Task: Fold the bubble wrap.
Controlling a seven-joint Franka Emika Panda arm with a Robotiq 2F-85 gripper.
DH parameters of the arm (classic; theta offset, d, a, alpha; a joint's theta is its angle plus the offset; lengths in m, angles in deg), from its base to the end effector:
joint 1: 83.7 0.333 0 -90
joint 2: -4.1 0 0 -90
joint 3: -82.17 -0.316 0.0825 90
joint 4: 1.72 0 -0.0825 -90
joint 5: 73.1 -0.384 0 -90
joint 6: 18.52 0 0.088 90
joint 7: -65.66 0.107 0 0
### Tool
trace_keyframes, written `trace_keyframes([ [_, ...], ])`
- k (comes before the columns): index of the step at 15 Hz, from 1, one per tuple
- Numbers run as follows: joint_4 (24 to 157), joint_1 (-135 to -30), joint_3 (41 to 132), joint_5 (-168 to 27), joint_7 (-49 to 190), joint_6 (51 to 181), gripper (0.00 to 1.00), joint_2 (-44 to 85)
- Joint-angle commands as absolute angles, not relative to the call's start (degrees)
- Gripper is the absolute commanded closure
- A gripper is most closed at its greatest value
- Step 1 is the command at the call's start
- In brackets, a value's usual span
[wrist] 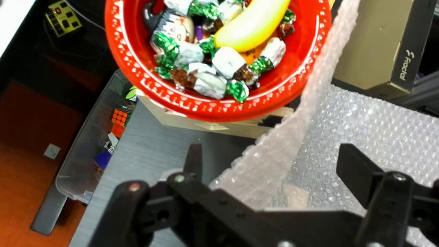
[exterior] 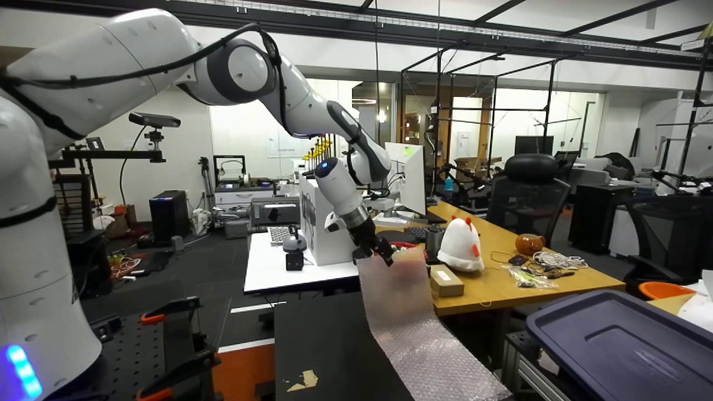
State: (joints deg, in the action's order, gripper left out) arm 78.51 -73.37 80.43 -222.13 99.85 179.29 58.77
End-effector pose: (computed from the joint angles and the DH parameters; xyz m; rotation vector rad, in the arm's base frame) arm 0.6170 0.0681 0.1109 -0.0936 2.6091 -0.0777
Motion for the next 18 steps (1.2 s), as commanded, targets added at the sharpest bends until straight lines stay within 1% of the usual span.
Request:
trace_keyframes([
  [1,79.0,-73.4,81.2,-222.1,104.2,179.3,0.00,59.1],
  [4,79.1,-73.8,81.0,-222.1,106.0,179.3,0.00,59.7],
  [5,78.9,-74.3,80.3,-222.1,106.1,179.3,0.06,59.9],
  [6,78.9,-74.2,80.6,-222.1,106.3,179.3,0.26,60.0],
  [7,78.9,-73.8,81.0,-222.1,106.2,179.3,0.30,60.1],
  [8,78.7,-74.4,80.3,-222.1,105.8,179.3,0.32,60.1],
  [13,78.6,-77.4,77.2,-222.1,105.4,179.3,0.69,59.0],
  [14,78.7,-78.9,75.7,-222.1,105.3,179.3,0.76,58.6],
  [15,78.9,-80.9,73.7,-222.1,105.2,179.3,0.85,58.2],
  [17,79.2,-87.2,67.4,-222.1,104.1,179.2,0.99,57.6],
  [18,79.1,-91.7,63.1,-222.1,103.2,179.3,1.00,57.5],
])
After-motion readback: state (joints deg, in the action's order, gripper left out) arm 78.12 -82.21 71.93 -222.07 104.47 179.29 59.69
